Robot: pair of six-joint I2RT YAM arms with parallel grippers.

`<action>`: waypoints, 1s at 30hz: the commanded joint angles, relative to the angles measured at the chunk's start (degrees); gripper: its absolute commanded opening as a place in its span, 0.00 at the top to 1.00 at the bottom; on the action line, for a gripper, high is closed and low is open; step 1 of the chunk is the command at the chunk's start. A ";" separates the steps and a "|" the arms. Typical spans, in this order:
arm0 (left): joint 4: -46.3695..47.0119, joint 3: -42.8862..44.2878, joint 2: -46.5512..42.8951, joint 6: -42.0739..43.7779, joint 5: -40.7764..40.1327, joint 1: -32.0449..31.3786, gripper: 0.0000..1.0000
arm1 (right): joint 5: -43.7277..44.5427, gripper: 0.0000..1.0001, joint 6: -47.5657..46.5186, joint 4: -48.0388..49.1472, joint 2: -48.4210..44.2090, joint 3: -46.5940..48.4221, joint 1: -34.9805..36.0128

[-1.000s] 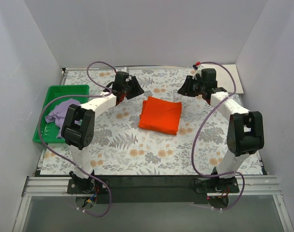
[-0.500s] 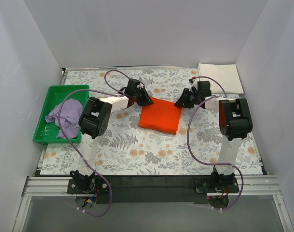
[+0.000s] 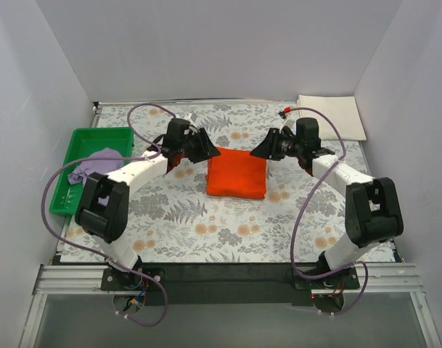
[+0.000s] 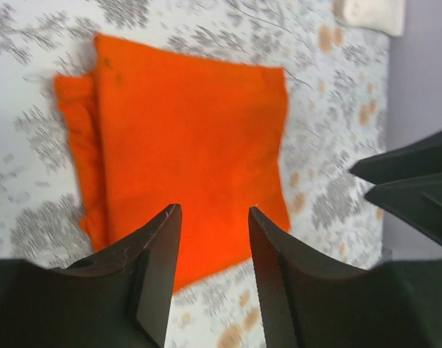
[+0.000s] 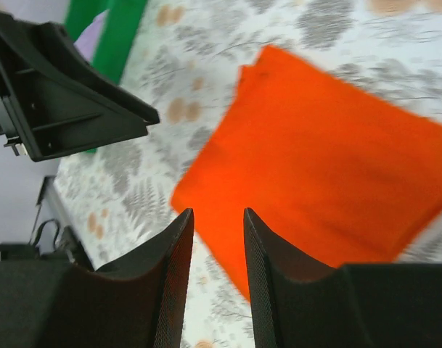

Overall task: Fold and stack the t-shirts
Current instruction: Fold the tshirt

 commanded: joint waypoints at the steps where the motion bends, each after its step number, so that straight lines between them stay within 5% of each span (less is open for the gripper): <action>1: -1.38 -6.01 -6.31 0.20 2.99 -1.74 0.62 | -4.54 0.66 4.98 6.22 -3.24 -6.60 3.42; 8: 2.92 -14.71 -3.77 -0.94 0.56 -4.38 0.82 | -7.54 0.70 5.70 15.72 3.24 -18.20 5.18; 15: 3.10 -22.44 0.98 -4.45 -4.12 -3.42 1.00 | -10.08 0.71 3.32 22.23 12.22 -25.60 -1.39; 23: 1.17 -27.82 -14.63 -5.25 -4.92 -2.80 0.98 | -12.55 0.70 5.16 18.28 0.98 -22.36 -3.08; 30: 2.48 -18.26 -15.39 -5.78 -4.38 -2.45 0.76 | -9.57 0.67 9.20 17.31 -0.89 -12.00 -2.64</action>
